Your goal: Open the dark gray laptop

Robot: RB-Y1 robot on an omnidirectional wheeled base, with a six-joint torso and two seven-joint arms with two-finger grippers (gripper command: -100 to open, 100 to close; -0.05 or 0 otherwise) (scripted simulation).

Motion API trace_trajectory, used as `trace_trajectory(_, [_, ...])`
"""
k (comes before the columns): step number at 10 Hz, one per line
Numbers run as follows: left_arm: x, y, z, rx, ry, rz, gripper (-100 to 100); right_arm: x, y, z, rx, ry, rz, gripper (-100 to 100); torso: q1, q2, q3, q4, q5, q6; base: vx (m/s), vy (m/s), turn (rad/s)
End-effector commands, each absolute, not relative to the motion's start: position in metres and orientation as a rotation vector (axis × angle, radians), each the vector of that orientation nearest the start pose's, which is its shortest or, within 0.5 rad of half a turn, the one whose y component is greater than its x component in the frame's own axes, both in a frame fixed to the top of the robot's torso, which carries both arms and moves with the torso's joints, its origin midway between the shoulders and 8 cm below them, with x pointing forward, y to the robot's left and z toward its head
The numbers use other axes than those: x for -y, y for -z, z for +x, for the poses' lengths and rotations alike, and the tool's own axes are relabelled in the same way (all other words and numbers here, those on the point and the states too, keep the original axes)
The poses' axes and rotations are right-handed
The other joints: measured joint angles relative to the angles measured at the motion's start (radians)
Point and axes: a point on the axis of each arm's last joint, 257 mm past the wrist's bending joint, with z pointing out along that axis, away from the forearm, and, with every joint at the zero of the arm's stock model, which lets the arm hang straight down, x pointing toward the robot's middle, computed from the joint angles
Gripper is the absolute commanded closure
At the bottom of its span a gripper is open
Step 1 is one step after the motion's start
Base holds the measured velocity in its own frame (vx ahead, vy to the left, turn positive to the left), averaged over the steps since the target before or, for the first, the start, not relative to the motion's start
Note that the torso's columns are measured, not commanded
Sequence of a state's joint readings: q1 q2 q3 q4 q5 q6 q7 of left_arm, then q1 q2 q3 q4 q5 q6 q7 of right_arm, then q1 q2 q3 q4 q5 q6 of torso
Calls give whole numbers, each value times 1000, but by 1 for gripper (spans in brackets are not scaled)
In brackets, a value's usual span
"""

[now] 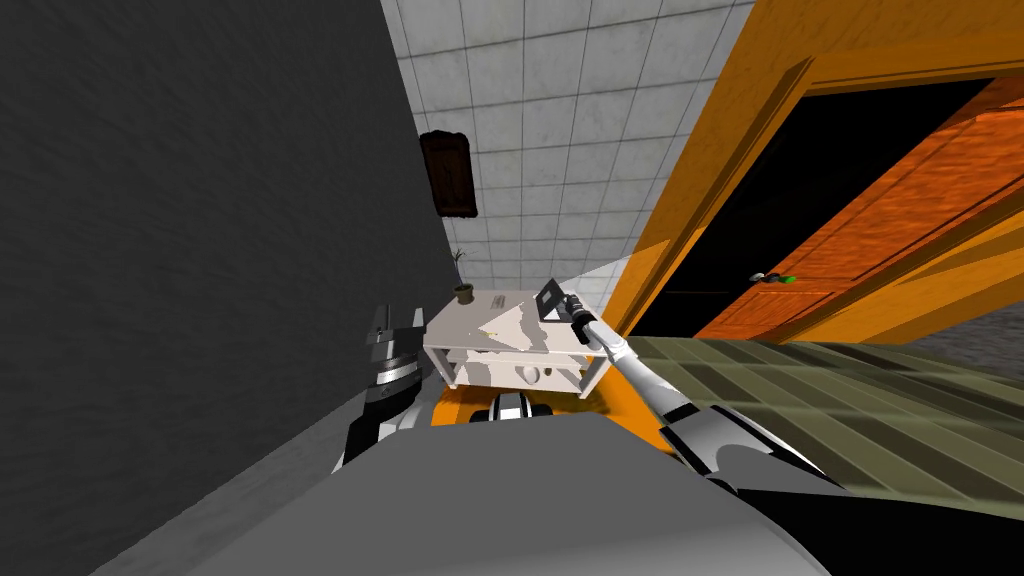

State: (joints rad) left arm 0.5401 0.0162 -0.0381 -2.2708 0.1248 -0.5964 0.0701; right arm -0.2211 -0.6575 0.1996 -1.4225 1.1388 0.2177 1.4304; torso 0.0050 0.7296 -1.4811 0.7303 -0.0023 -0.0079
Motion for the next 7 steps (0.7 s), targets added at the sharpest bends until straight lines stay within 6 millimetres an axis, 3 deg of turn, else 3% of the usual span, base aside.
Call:
trace_trajectory(1, [-285,-25,326,-486,1475,-717,0,354,175,596,-1211,1295,-1228,100,-2,-1,-1,0,0,1,25,-106,-10])
trace_trajectory(7, [-285,-25,326,-486,1475,-717,0,318,193,587,-1252,1227,-1165,100,-5,-7,-4,-2,-2,0,10,-82,0])
